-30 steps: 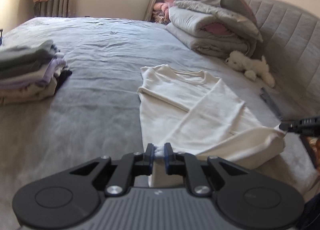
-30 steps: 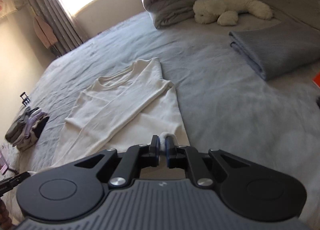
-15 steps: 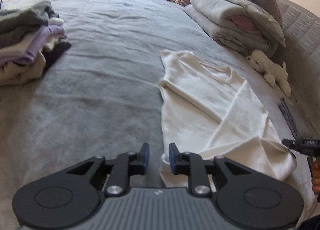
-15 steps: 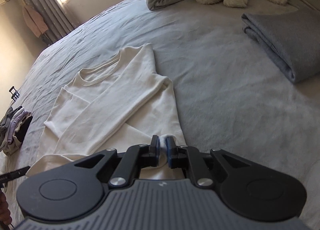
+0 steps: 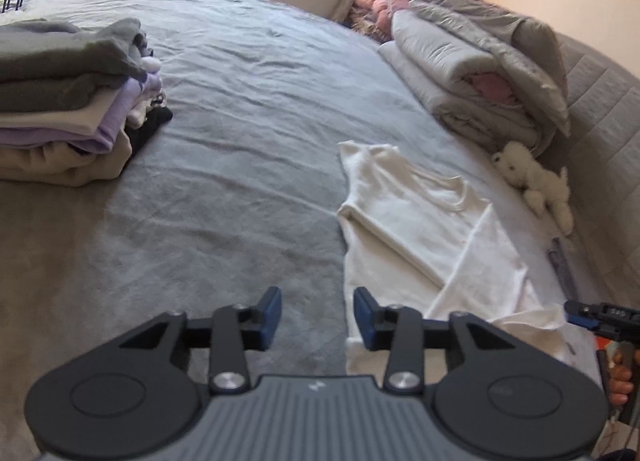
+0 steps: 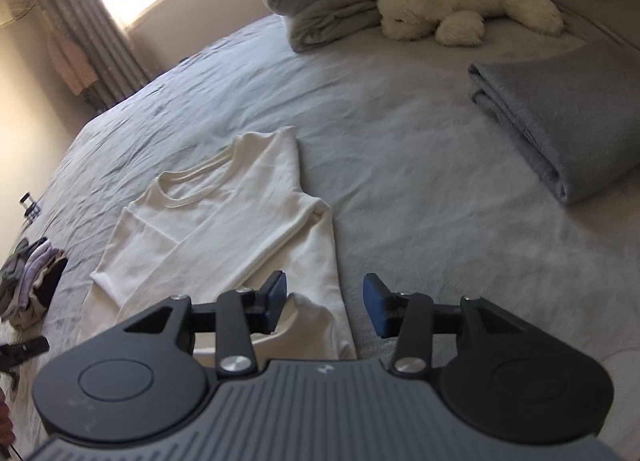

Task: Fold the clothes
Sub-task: 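Open the left gripper, then the right gripper, releasing the hem, then pinch the folded hem edge again with the right gripper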

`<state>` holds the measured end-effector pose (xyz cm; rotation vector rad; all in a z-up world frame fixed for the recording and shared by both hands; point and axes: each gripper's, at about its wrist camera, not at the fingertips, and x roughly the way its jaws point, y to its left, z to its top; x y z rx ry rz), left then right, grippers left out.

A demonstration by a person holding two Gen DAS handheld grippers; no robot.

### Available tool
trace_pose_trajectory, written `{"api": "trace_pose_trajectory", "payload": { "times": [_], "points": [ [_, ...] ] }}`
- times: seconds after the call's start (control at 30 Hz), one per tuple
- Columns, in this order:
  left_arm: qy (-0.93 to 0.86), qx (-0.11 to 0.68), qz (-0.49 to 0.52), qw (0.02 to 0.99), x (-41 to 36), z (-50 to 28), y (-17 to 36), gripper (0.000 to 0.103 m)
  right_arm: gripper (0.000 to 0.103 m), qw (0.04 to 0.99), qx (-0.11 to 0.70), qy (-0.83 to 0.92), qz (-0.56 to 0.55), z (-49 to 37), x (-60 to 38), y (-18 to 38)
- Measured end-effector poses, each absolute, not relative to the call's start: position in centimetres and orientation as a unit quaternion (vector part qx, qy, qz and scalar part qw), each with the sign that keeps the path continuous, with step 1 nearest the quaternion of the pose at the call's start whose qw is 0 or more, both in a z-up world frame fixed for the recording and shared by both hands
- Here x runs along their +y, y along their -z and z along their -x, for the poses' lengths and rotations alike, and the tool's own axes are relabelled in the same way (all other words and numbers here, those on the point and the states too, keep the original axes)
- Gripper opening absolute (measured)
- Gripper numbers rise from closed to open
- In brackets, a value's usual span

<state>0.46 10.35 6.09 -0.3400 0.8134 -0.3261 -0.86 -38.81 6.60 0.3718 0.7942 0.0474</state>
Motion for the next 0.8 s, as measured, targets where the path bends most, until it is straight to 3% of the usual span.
{"api": "trace_pose_trajectory", "payload": {
  "times": [0.27,0.53,0.73,0.8],
  "points": [
    [0.211,0.426,0.105,0.874,6.3,0.9,-4.2,0.048,0.047,0.909,0.403,-0.074,-0.079,1.2,-36.7,-6.2],
    [0.211,0.425,0.085,0.876,5.0,0.9,-3.4,0.042,0.047,0.902,0.418,-0.104,0.012,0.0,-34.4,-4.8],
    [0.208,0.424,0.081,0.878,4.9,0.8,-3.4,0.023,0.047,0.897,0.427,-0.111,0.007,-1.1,-34.2,-4.2],
    [0.204,0.425,0.086,0.878,5.1,0.7,-3.4,0.019,0.039,0.897,0.429,-0.104,-0.007,-1.3,-34.4,-4.2]
  ]
}}
